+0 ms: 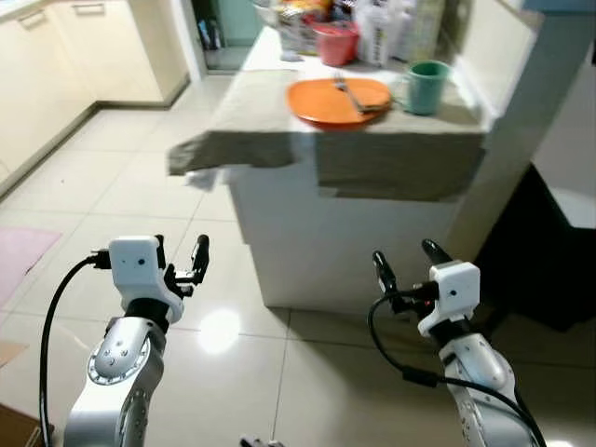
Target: Setting the table
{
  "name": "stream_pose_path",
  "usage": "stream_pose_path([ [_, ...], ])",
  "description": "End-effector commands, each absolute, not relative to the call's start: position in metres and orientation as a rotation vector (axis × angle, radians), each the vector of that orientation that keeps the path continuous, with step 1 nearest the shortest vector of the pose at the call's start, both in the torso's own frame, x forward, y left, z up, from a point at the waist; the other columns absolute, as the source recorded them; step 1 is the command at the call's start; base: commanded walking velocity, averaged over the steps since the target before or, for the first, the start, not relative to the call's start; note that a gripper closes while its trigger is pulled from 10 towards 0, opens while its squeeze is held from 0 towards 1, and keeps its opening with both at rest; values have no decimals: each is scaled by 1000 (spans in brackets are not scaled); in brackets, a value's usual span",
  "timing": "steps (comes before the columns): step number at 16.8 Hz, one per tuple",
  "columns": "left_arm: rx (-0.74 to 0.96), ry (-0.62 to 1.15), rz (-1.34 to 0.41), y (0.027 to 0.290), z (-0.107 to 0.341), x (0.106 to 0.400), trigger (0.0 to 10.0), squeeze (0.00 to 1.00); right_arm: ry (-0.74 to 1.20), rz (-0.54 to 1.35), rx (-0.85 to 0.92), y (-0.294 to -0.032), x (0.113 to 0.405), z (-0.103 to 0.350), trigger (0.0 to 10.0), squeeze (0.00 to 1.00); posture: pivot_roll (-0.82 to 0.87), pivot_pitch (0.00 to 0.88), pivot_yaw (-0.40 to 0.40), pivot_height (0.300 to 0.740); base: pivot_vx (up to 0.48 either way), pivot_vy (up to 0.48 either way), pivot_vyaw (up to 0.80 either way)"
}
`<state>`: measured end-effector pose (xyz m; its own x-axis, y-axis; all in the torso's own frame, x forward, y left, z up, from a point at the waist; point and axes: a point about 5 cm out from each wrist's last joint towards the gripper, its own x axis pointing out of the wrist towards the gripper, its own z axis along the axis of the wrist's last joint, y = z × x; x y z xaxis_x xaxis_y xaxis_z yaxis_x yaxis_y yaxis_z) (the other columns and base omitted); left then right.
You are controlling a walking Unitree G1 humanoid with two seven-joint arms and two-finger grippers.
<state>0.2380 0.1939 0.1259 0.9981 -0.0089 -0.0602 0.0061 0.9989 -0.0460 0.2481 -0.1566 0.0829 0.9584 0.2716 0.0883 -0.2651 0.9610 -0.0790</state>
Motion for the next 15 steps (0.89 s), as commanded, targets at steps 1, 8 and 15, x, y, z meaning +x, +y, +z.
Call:
stream_pose_path([
  [1, -27, 70, 6, 198, 127, 236, 10000, 1000, -89, 273, -66, -155, 250, 83, 10000, 0, -65, 18, 85, 740, 0, 0, 0],
  [8, -3, 74, -10, 196, 125, 235, 10000, 1000, -72, 279, -69, -155, 252, 79, 10000, 0, -62, 28, 83, 740, 0, 0, 0],
  [15, -34, 78, -19, 191, 122, 240, 10000, 1000, -51, 233, -109, -157, 260, 84, 10000, 1000, -95, 31, 79, 740, 0, 0, 0],
])
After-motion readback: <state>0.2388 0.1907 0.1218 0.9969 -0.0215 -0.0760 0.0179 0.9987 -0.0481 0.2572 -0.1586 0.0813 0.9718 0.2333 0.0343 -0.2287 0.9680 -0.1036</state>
